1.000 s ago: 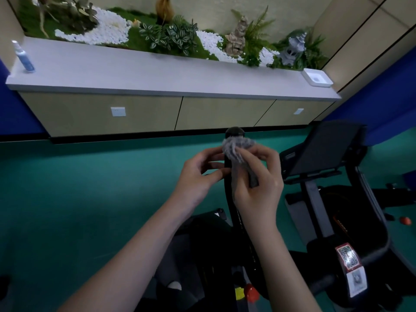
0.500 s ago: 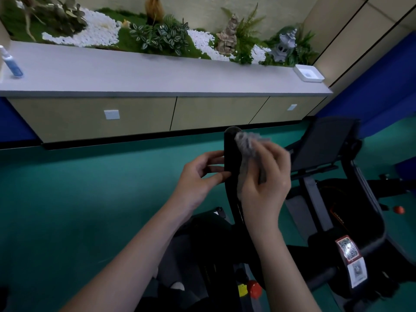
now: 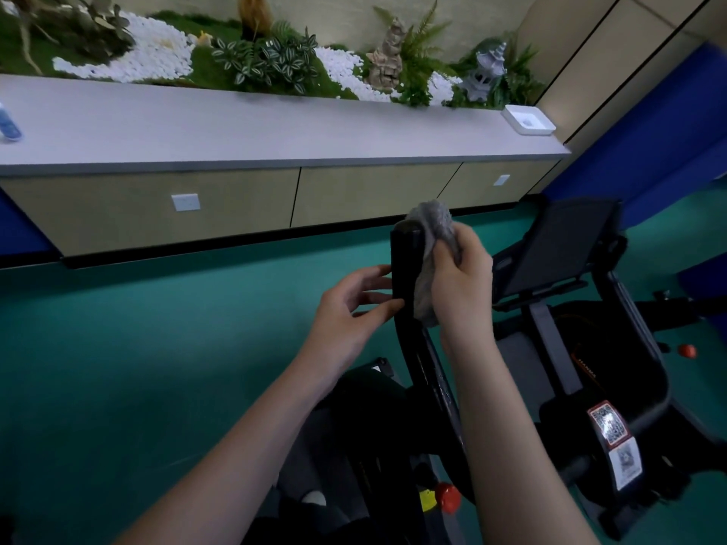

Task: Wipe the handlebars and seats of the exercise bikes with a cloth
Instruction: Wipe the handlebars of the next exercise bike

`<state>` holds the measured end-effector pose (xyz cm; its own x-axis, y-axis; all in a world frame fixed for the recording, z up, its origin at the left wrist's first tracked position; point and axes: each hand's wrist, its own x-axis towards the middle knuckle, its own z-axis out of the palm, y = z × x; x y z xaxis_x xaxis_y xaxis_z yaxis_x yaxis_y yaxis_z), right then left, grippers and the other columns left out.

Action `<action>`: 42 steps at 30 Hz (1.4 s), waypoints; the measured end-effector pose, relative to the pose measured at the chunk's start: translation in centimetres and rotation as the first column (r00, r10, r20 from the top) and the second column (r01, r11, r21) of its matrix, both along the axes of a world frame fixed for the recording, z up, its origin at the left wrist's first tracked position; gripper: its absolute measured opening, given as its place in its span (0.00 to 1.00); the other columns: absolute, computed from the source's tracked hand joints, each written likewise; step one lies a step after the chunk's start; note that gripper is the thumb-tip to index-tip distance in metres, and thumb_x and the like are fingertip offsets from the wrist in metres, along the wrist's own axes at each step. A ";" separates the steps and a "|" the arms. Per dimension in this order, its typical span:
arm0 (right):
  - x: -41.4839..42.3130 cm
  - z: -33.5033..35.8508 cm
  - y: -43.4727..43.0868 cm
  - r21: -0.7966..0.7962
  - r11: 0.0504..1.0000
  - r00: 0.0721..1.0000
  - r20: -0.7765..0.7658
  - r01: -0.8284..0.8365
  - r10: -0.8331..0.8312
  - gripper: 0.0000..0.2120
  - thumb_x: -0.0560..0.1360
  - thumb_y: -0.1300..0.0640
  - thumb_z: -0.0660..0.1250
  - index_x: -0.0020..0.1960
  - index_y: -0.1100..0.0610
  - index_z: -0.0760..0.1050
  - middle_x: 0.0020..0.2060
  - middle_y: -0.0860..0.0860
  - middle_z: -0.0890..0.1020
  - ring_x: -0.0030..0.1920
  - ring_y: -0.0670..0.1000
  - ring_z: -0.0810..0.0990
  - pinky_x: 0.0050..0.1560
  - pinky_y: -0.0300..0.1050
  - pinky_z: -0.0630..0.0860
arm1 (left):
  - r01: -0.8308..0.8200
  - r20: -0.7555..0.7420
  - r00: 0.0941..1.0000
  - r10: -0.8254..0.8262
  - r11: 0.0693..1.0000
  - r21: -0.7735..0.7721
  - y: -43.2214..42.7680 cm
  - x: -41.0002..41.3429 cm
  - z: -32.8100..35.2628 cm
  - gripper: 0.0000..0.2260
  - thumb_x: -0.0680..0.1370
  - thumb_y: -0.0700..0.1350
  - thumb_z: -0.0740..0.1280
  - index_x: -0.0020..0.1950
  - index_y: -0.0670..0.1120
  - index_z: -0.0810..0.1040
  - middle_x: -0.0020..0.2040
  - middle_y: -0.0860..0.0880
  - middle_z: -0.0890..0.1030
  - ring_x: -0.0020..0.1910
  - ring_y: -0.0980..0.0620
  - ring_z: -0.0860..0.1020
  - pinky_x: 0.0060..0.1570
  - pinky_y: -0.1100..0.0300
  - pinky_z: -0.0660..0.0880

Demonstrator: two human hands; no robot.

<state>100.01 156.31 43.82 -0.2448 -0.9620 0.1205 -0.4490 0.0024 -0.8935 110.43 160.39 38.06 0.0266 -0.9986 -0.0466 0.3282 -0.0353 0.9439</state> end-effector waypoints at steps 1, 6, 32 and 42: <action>0.0 0.4 -0.6 0.015 1.000 1.000 0.008 -0.022 0.022 0.10 0.78 0.65 0.57 0.50 0.59 0.76 0.41 0.56 0.80 0.44 0.56 0.78 0.48 0.56 0.75 | -0.001 0.012 1.000 0.001 1.000 0.004 0.0 -0.1 0.0 0.17 0.73 0.32 0.70 0.53 0.53 0.78 0.48 0.51 0.82 0.43 0.59 0.79 0.46 0.66 0.75; -0.9 0.7 -1.4 0.172 0.974 0.989 0.001 -0.149 0.151 0.10 0.79 0.64 0.56 0.49 0.57 0.76 0.45 0.62 0.81 0.46 0.59 0.79 0.51 0.62 0.76 | 0.005 0.080 0.997 -0.005 1.000 -0.005 0.2 -0.2 -0.2 0.16 0.74 0.36 0.70 0.52 0.56 0.78 0.49 0.55 0.82 0.44 0.60 0.80 0.44 0.68 0.75; -1.0 -0.7 4.5 -0.421 0.882 0.883 -0.470 -0.212 -0.012 0.10 0.75 0.71 0.65 0.56 0.68 0.78 0.51 0.62 0.77 0.52 0.56 0.77 0.56 0.39 0.74 | -0.110 0.130 0.986 0.101 0.992 0.060 0.3 -0.8 -0.5 0.11 0.74 0.39 0.71 0.49 0.55 0.79 0.46 0.56 0.83 0.45 0.60 0.80 0.46 0.66 0.76; -1.2 5.0 -1.3 -0.001 0.551 0.321 -0.814 -0.835 0.485 0.11 0.69 0.71 0.70 0.50 0.63 0.82 0.43 0.55 0.83 0.48 0.59 0.79 0.47 0.45 0.74 | -0.256 0.036 0.967 0.254 0.944 0.210 1.7 -2.8 0.3 0.08 0.73 0.42 0.72 0.52 0.45 0.83 0.48 0.47 0.84 0.49 0.54 0.80 0.52 0.61 0.75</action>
